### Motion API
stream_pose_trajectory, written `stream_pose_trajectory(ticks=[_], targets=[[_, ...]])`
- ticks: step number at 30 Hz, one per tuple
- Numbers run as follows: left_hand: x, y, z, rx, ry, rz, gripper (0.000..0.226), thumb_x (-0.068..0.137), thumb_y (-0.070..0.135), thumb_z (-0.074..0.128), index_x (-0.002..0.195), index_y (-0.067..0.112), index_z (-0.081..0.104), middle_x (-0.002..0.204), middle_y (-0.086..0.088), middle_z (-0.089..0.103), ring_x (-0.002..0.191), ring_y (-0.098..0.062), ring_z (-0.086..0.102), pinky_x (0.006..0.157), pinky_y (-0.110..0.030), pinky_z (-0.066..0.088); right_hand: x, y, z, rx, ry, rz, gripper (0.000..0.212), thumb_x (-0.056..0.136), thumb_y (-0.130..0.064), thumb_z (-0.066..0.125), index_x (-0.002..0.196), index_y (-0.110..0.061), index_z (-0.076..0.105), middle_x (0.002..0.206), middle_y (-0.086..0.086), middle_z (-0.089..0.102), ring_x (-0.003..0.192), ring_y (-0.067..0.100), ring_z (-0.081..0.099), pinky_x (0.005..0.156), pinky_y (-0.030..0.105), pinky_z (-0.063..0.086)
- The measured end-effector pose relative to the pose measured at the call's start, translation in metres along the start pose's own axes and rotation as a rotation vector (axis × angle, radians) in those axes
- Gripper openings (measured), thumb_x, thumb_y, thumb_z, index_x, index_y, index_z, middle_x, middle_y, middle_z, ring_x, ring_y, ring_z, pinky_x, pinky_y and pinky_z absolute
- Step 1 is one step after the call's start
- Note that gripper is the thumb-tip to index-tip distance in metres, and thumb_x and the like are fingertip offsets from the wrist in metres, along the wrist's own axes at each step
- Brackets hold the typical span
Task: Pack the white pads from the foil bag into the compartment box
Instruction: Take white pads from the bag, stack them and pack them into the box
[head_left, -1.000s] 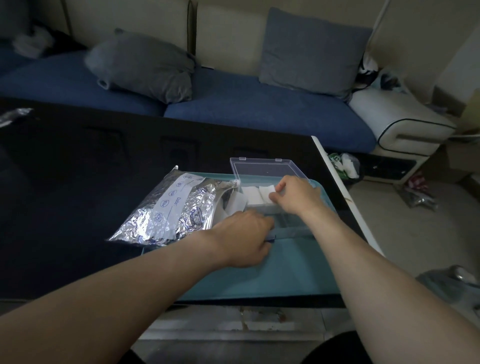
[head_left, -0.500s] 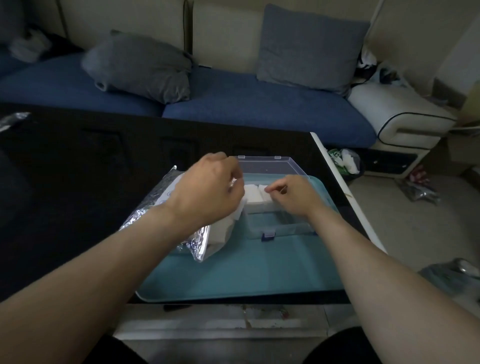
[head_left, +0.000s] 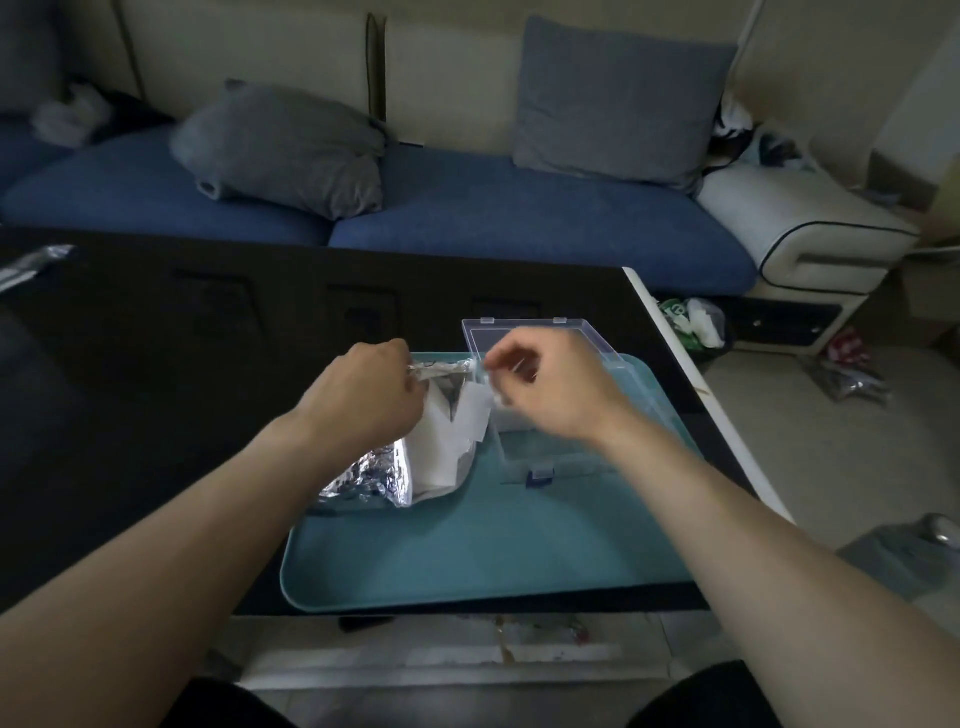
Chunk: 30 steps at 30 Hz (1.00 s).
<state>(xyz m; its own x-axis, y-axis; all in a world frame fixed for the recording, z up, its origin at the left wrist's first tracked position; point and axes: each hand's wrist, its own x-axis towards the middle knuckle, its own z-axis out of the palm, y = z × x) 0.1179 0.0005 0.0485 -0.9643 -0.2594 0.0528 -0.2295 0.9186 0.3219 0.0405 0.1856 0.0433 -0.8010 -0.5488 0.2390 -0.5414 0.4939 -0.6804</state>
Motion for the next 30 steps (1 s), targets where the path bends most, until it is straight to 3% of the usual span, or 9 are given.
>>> stream_pose_trajectory(ticks=[1,3,4,6,12,18,22,26,30], targets=[[0.001,-0.001,0.001,-0.007,0.011,-0.012,0.026,0.096,0.022,0.046,0.116,0.009,0.059,0.107,-0.015,0.065,0.085,-0.033,0.06,0.073,-0.037,0.048,-0.006,-0.008,0.006,0.001,-0.13,0.005,0.018,0.087,-0.012,0.073,0.104,-0.017,0.071,0.087,-0.015,0.065,0.07,-0.006,0.059,0.068,0.011,0.044],[0.004,-0.004,0.003,-0.006,0.035,-0.015,0.026,0.097,0.019,0.045,0.115,0.008,0.06,0.108,-0.017,0.066,0.09,-0.037,0.062,0.074,-0.038,0.049,-0.013,-0.014,0.02,-0.167,-0.368,0.038,0.053,0.082,-0.029,0.081,0.129,-0.019,0.06,0.109,-0.007,0.06,0.088,0.007,0.059,0.079,0.023,0.045],[0.004,-0.005,0.004,-0.008,0.045,-0.013,0.026,0.097,0.019,0.045,0.115,0.008,0.06,0.108,-0.018,0.066,0.092,-0.039,0.063,0.075,-0.039,0.05,-0.015,-0.012,0.026,-0.281,-0.423,0.04,0.069,0.079,-0.037,0.082,0.139,-0.021,0.052,0.119,-0.003,0.056,0.097,0.013,0.057,0.083,0.027,0.045],[0.005,-0.008,0.005,-0.022,0.059,-0.013,0.025,0.099,0.019,0.044,0.112,0.008,0.061,0.107,-0.019,0.067,0.092,-0.041,0.063,0.077,-0.041,0.051,-0.016,-0.01,0.035,-0.342,-0.396,0.04,0.078,0.077,-0.045,0.082,0.143,-0.022,0.047,0.127,0.001,0.054,0.1,0.017,0.054,0.086,0.03,0.046],[0.004,-0.01,0.005,-0.085,0.05,-0.044,0.026,0.099,0.02,0.041,0.107,0.007,0.063,0.103,-0.018,0.067,0.09,-0.04,0.061,0.078,-0.041,0.05,-0.015,-0.015,0.052,-0.197,-0.297,0.06,0.057,0.085,-0.039,0.078,0.131,-0.013,0.058,0.124,0.003,0.064,0.111,0.021,0.058,0.087,0.03,0.045],[0.005,-0.013,0.005,-0.181,0.002,-0.054,0.022,0.098,0.019,0.042,0.091,0.01,0.061,0.093,-0.016,0.066,0.083,-0.037,0.062,0.071,-0.038,0.048,-0.014,-0.014,0.068,-0.013,-0.238,0.17,0.074,0.083,-0.033,0.08,0.144,-0.015,0.042,0.13,0.006,0.059,0.117,0.022,0.055,0.082,0.023,0.035],[0.005,-0.013,0.006,-0.226,-0.001,-0.059,0.023,0.099,0.021,0.043,0.096,0.01,0.062,0.093,-0.013,0.064,0.083,-0.034,0.063,0.074,-0.039,0.052,-0.012,-0.017,0.066,0.096,-0.185,0.176,0.065,0.081,-0.029,0.082,0.137,-0.017,0.05,0.11,-0.001,0.06,0.097,0.013,0.056,0.079,0.022,0.039],[0.007,-0.013,0.006,-0.257,0.004,-0.082,0.023,0.098,0.022,0.042,0.096,0.009,0.062,0.091,-0.015,0.066,0.082,-0.036,0.064,0.077,-0.044,0.055,-0.009,-0.016,0.063,0.24,-0.047,0.238,0.038,0.08,-0.026,0.081,0.109,-0.023,0.056,0.089,-0.004,0.064,0.086,0.014,0.063,0.071,0.026,0.045],[0.008,-0.013,0.006,-0.253,0.004,-0.09,0.025,0.099,0.023,0.042,0.1,0.008,0.062,0.095,-0.015,0.066,0.085,-0.035,0.063,0.079,-0.043,0.054,-0.014,-0.017,0.061,0.055,-0.085,0.165,0.024,0.081,-0.029,0.081,0.094,-0.022,0.063,0.081,-0.012,0.058,0.073,0.006,0.054,0.066,0.021,0.038]])
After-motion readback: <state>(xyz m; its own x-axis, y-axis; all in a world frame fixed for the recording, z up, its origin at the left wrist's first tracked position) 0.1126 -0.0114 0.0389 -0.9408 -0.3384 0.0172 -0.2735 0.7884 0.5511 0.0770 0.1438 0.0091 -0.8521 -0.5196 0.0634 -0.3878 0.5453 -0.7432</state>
